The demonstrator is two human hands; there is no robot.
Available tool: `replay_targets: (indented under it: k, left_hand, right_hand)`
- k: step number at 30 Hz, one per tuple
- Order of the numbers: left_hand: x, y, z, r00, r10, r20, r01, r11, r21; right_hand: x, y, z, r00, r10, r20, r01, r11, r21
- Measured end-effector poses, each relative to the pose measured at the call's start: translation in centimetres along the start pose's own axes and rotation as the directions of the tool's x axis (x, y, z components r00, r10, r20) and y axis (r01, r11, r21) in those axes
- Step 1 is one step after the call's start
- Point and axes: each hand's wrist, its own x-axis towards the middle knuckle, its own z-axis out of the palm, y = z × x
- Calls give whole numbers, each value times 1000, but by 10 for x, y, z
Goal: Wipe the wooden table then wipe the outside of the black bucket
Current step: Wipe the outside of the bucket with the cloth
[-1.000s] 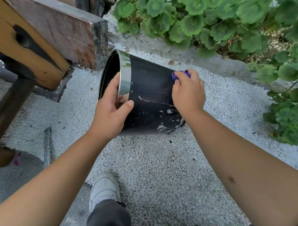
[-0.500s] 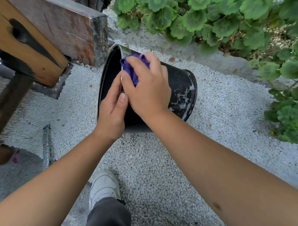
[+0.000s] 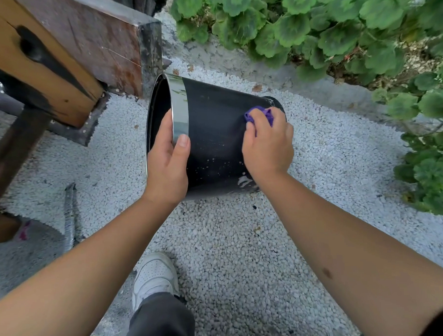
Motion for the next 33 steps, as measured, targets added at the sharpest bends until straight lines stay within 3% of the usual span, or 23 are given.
replay_targets:
  k: [6, 10, 14, 19, 22, 28, 33]
  left_hand:
    - [1, -2, 3, 999, -41, 18, 40, 999, 28]
    - [4, -4, 1, 994, -96, 56, 95, 995, 22]
    - [6, -4, 1, 993, -108, 40, 108, 994, 3]
    - [7, 1, 6, 991, -133, 1, 133, 990, -36]
    - [6, 1, 3, 992, -120, -28, 121, 993, 9]
    - [6, -5, -7, 982, -160, -99, 170, 981, 91]
    - [8, 0, -5, 988, -130, -78, 141, 978, 154]
  right_hand:
    - [9, 29, -7, 985, 137, 107, -141, 990, 31]
    - [20, 19, -21, 957, 275, 89, -289, 889, 356]
    - [21, -34, -36, 981, 175, 85, -190, 763, 617]
    - [-20, -89, -33, 985, -161, -56, 169, 872, 459]
    - [-30, -80, -19, 960, -269, -78, 280, 917, 284]
    - [-14, -29, 3, 989, -146, -10, 146, 986, 85]
    - [7, 7, 9, 994, 107, 17, -107, 993, 41]
